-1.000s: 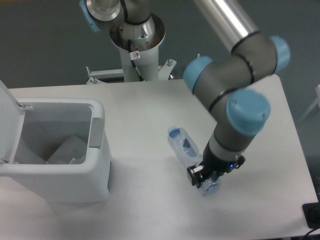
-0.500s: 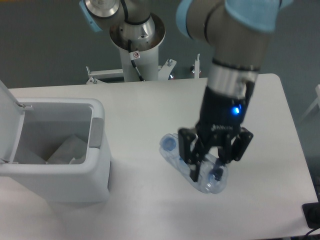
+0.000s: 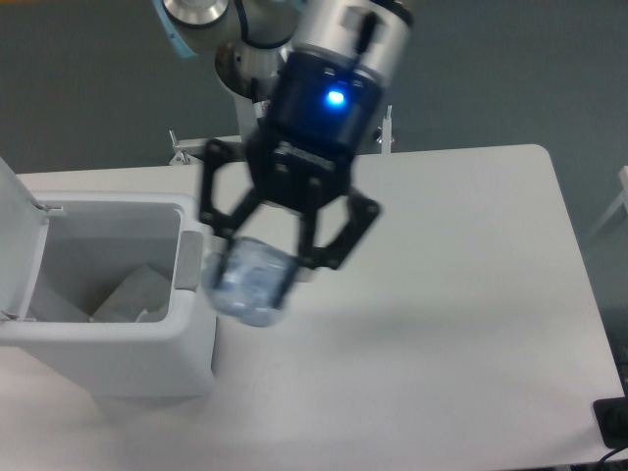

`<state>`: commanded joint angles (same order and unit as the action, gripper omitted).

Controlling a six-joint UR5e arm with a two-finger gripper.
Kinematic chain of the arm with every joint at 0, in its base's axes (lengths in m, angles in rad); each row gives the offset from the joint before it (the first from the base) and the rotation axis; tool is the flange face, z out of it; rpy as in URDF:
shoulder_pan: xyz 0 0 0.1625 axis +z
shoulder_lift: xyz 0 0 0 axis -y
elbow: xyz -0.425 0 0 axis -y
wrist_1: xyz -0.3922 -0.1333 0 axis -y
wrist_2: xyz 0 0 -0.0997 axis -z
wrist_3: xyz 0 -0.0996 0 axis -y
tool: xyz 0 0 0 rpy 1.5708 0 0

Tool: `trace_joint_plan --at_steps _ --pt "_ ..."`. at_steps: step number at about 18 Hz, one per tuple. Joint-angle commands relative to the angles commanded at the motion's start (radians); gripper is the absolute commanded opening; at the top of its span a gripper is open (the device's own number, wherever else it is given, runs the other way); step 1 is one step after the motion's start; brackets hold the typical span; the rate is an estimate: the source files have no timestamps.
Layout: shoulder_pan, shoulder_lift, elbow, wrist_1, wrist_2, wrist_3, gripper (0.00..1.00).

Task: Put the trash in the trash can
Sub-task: 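Lift the bottle and carry it into the trash bin, then open the gripper to release the bottle inside the bin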

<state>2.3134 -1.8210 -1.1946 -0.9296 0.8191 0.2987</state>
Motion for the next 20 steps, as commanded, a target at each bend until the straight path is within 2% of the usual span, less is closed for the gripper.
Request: trace_joint_plan --at_steps 1,3,7,9,11,12,18,20 --pt "-0.018 0.020 -0.060 0.000 0.000 0.069 0.42" --pt "-0.054 0.043 -0.129 0.002 0.000 0.126 0.43" --pt "-0.108 0.045 -0.137 0.011 0.000 0.128 0.44" --pt "-0.111 0.035 -0.143 0.011 0.003 0.131 0.49" --pt "-0.111 0.028 -0.155 0.012 0.008 0.135 0.75" --pt "-0.111 0.026 -0.160 0.014 0.008 0.137 1.00" --pt "-0.103 0.034 -0.180 0.011 0.009 0.131 1.00" --pt "-0.060 0.034 -0.180 0.009 0.009 0.132 1.00"
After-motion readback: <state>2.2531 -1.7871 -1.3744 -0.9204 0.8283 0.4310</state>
